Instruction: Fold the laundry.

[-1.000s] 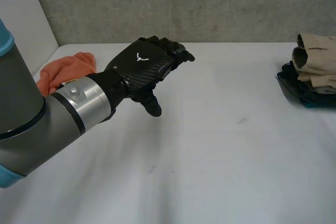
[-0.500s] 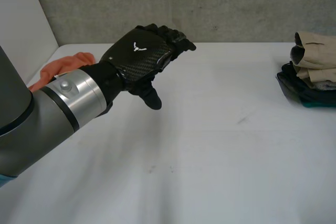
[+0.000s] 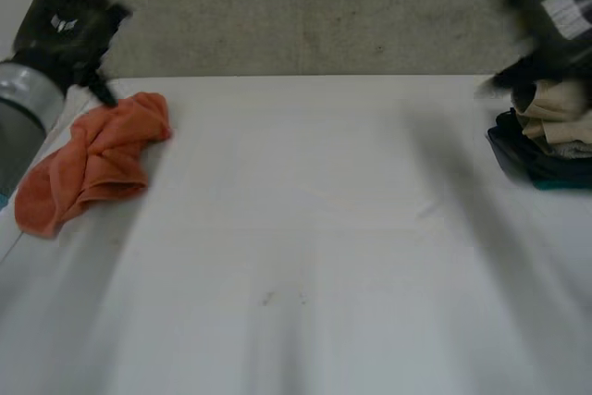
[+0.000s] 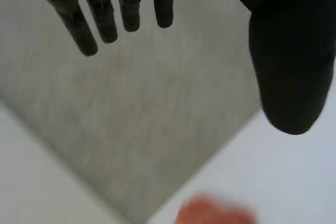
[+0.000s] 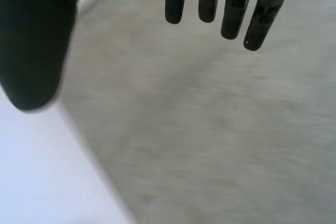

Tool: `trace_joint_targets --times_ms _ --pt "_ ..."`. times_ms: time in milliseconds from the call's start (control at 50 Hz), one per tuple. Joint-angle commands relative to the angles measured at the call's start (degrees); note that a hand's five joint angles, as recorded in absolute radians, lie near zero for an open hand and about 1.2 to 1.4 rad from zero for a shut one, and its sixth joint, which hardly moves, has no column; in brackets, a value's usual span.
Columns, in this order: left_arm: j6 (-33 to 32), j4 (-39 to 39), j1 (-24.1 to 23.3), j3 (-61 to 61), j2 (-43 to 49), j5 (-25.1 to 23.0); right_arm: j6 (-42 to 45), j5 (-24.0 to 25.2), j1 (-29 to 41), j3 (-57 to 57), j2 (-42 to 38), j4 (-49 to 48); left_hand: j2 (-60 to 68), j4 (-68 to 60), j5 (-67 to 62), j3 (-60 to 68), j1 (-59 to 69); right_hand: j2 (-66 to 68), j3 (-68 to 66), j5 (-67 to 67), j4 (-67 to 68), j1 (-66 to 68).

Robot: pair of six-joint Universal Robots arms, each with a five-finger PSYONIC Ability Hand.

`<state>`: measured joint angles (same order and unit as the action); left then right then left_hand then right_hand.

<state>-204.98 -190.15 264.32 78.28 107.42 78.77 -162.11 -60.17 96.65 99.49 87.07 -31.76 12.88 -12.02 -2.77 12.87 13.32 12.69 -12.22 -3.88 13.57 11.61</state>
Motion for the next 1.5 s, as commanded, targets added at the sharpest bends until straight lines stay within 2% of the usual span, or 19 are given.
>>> trace_joint_targets --times_ms 20,140,200,280,300,360,440,540,680,760,780,800,820,880,940,960,1040,1200,1500 --pt "-13.07 0.75 10.42 -3.65 17.00 -0.73 12.25 -3.63 11.63 8.43 -10.42 -0.06 -0.65 -0.21 0.54 -0.64 -1.09 -2.69 2.22 3.88 -3.57 -1.61" --pt "-13.78 0.66 12.63 -8.32 25.20 -4.06 14.72 -9.78 12.69 10.54 -13.68 0.38 0.36 -1.22 -0.47 0.37 -0.08 -2.69 2.22 3.88 -3.57 -1.61" --pt "-13.96 0.31 12.63 -10.43 28.01 -5.21 14.72 -10.49 12.69 11.34 -13.77 0.38 9.08 -9.93 -9.19 9.09 8.63 -2.69 2.22 3.88 -3.57 -1.61" --pt "-13.87 -0.04 12.72 -13.59 30.82 -5.12 14.72 -10.58 12.60 12.04 -13.77 0.38 41.31 -42.16 -41.41 41.32 40.86 -2.69 2.22 3.88 -3.57 -1.61" --pt "-13.96 -0.04 12.19 -14.73 31.26 -4.95 14.72 -10.93 12.51 12.13 -13.68 0.38 61.56 -62.41 -61.67 61.57 61.11 -2.69 2.22 3.88 -3.57 -1.61" --pt "-13.79 -0.13 11.31 -15.09 30.92 -4.33 14.37 -11.20 12.51 12.30 -13.16 0.38 67.12 -67.98 -67.23 67.13 66.68 -2.69 2.22 3.88 -3.57 -1.61" --pt "-12.56 -0.13 6.05 -12.55 26.10 -2.75 14.37 -11.55 11.29 12.65 -11.58 0.38 67.12 -67.98 -67.23 67.13 66.68 -2.69 2.22 3.88 -3.57 -1.61" --pt "-4.58 -2.85 -5.09 -2.89 11.61 -3.10 14.11 -12.86 8.91 12.92 -11.04 0.21 67.12 -67.98 -67.23 67.13 66.68 -2.69 2.22 3.88 -3.57 -1.61" --pt "8.16 -3.29 -21.00 1.78 5.17 -7.57 14.19 -15.24 7.95 12.92 -10.96 0.29 67.12 -67.98 -67.23 67.13 66.68 -2.69 2.22 3.88 -3.57 -1.61" --pt "10.04 -3.73 -25.60 1.44 6.13 -7.67 14.11 -15.33 7.50 13.01 -11.04 0.21 67.12 -67.98 -67.23 67.13 66.68 -2.69 2.22 3.88 -3.57 -1.61" --pt "9.69 -3.82 -25.69 0.91 6.65 -7.32 14.11 -15.24 7.33 13.01 -11.04 0.29 65.48 -66.34 -65.59 65.49 65.04 -2.69 2.22 3.88 -3.57 -1.61" --pt "8.73 -4.17 -25.43 -0.05 8.40 -6.10 14.11 -14.98 7.07 13.10 -11.04 0.30 39.32 -40.17 -39.43 39.33 38.87 -2.69 2.22 3.88 -3.57 -1.61" --pt "7.93 -4.43 -25.26 -0.67 9.55 -5.04 14.11 -14.89 6.98 13.10 -11.04 0.30 24.24 -25.09 -24.34 24.24 23.79 -2.69 2.22 3.88 -3.57 -1.61" --pt "1.72 -4.44 -23.42 -2.86 13.23 1.61 14.11 -14.71 6.89 13.10 -11.13 0.30 7.97 -8.82 -8.07 7.97 7.52 -2.69 2.22 3.88 -3.57 -1.61" --pt "-5.58 -4.26 -18.24 -3.66 14.65 5.41 14.11 -14.71 6.98 13.10 -11.13 0.30 7.43 -8.29 -7.54 7.44 6.99 -2.69 2.22 3.88 -3.57 -1.61" --pt "-10.74 -4.26 -14.31 -3.92 15.53 6.90 14.11 -14.71 7.06 13.10 -11.13 0.30 7.43 -8.29 -7.54 7.44 6.99 -2.69 2.22 3.88 -3.57 -1.61" --pt "-20.43 -4.00 -6.12 -4.45 20.17 5.96 14.11 -14.62 7.15 13.10 -11.31 0.30 8.27 -9.12 -8.38 8.28 7.82 -2.69 2.22 3.88 -3.57 -1.61" --pt "-22.31 1.61 2.60 -9.72 27.30 -1.51 14.11 -14.54 7.06 13.45 -11.66 0.30 14.82 -15.67 -14.93 14.83 14.37 -2.69 2.22 3.88 -3.57 -1.61" --pt "-21.43 0.14 3.84 -14.55 33.19 -3.71 14.19 -14.45 6.98 13.54 -12.01 0.21 25.59 -26.44 -25.70 25.60 25.14 -2.69 2.22 3.88 -3.57 -1.61"
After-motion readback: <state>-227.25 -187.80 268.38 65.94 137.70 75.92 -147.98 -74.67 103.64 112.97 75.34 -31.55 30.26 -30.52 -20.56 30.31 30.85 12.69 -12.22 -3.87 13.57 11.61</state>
